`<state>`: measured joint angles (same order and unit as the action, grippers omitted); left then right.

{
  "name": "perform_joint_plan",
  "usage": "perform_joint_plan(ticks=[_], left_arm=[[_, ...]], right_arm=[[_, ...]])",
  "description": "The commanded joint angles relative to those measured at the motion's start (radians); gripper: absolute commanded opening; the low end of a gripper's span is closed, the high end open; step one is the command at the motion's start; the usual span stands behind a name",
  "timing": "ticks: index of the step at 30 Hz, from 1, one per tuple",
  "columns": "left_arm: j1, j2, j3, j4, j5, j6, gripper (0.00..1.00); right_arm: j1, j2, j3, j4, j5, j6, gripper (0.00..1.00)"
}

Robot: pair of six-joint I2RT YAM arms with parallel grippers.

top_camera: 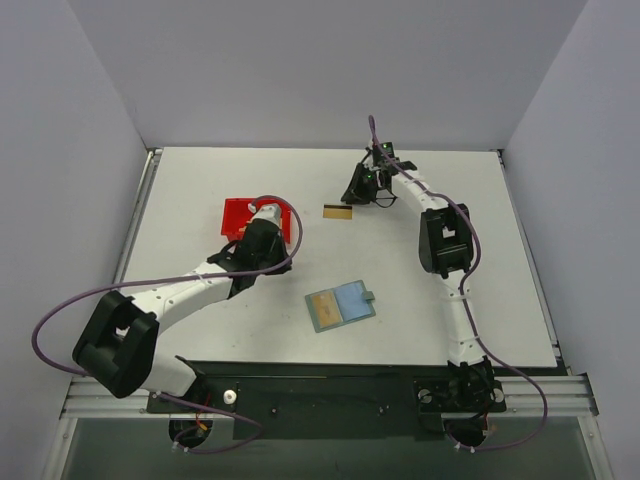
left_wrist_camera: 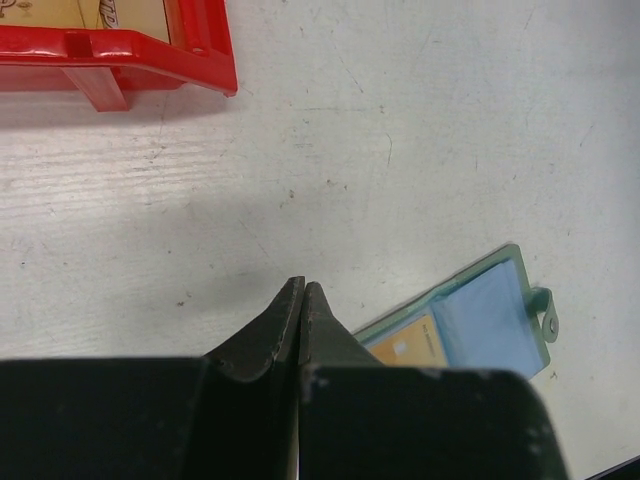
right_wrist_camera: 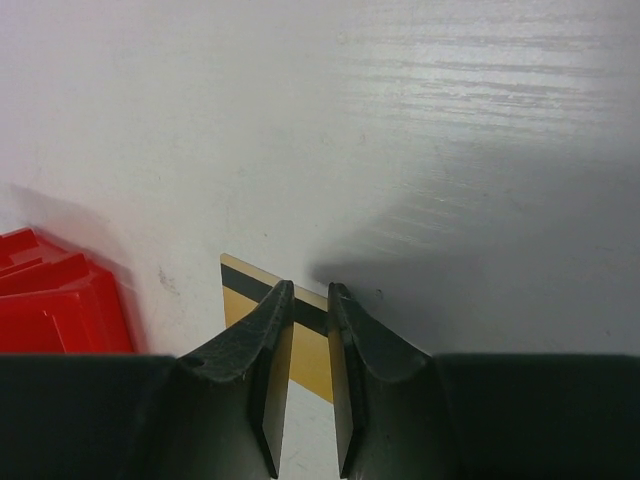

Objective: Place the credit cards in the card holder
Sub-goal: Move the credit card to the corner of the board.

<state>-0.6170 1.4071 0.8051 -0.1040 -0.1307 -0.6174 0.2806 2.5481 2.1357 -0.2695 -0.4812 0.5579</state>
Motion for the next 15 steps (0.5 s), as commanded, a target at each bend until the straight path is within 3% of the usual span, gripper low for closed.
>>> perform_joint_plan(ticks=[1, 15], left_arm=[[0.011, 0.013, 0.023, 0.024, -0.001, 0.002, 0.05], [0.034, 0.032, 0.009, 0.038, 0.008, -0.004, 0.05]], right_arm=[[0.006, 0.000, -0.005, -0.062, -0.048, -0.032, 0.17], [0.086, -0.025, -0.069, -0.111, -0.083, -0.145, 0.16]])
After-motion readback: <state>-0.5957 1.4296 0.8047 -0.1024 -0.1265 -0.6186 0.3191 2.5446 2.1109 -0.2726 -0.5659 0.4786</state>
